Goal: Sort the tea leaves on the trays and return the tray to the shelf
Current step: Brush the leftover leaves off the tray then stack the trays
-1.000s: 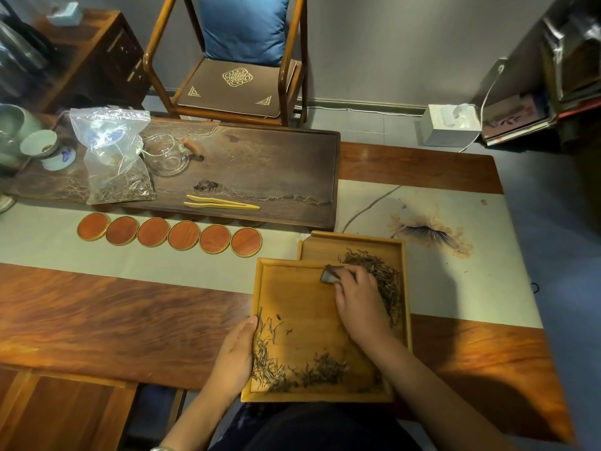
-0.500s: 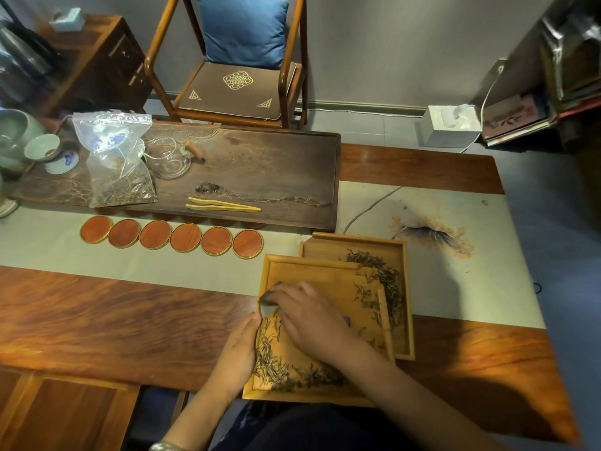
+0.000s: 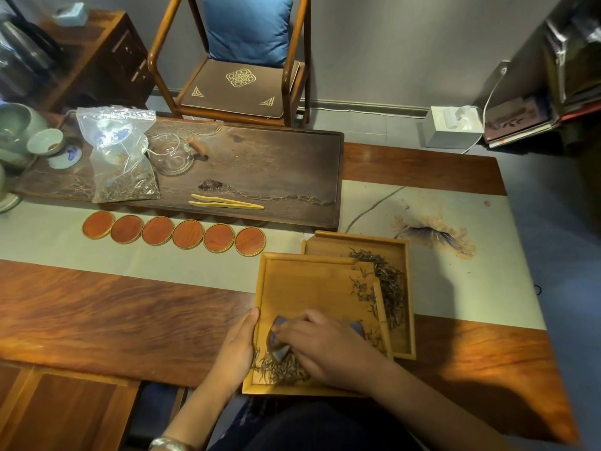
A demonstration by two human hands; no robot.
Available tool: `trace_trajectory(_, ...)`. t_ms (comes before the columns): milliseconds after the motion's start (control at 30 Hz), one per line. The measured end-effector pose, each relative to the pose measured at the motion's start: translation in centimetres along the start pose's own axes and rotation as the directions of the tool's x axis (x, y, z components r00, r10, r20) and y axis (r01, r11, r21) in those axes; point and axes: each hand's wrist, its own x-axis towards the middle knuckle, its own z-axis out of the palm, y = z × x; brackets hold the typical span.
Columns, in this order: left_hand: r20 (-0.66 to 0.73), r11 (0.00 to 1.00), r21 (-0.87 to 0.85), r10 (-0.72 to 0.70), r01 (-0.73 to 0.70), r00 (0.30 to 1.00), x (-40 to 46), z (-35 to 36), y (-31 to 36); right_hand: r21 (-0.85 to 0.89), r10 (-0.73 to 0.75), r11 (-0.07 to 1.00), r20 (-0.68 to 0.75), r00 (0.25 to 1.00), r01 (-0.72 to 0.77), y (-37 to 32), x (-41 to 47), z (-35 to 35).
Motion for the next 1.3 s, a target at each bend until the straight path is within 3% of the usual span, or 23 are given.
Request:
trace_trajectory(267, -0.033, 0.996, -0.081, -0.045, 0.042, 0.998, 0.2, 0.1, 0.5, -0.061, -0.191, 0.979, 0.046, 0.981, 0.193, -1.4, 1.3, 0.3)
trace_trajectory(467, -0.064, 1.000, -0.006, 0.008, -0.008, 0.998, 0.1, -0.2, 1.0, -0.103, -0.255, 0.959, 0.099, 0.962, 0.265, -1.0, 0.5, 0.3)
trace_trajectory(733, -0.023, 0.999, 0.007, 0.032, -0.032, 0.999, 0.3, -0.3, 0.5, -0.064, -0.186, 0.980, 0.067, 0.980, 0.190, -0.6, 0.0, -0.9)
trace_trajectory(900, -0.037, 0.995, -0.096, 0.025, -0.029, 0.999, 0.5, -0.2, 0.6, -0.041, -0.226, 0.972, 0.099, 0.969, 0.231, -1.6, 1.5, 0.1)
trace_trajectory(1300, -0.004, 1.000, 0.011, -0.001, 0.001, 1.000, 0.6, -1.0, 0.3, -0.037, -0.193, 0.979, 0.114, 0.974, 0.199, 0.0, -0.2, -0.4)
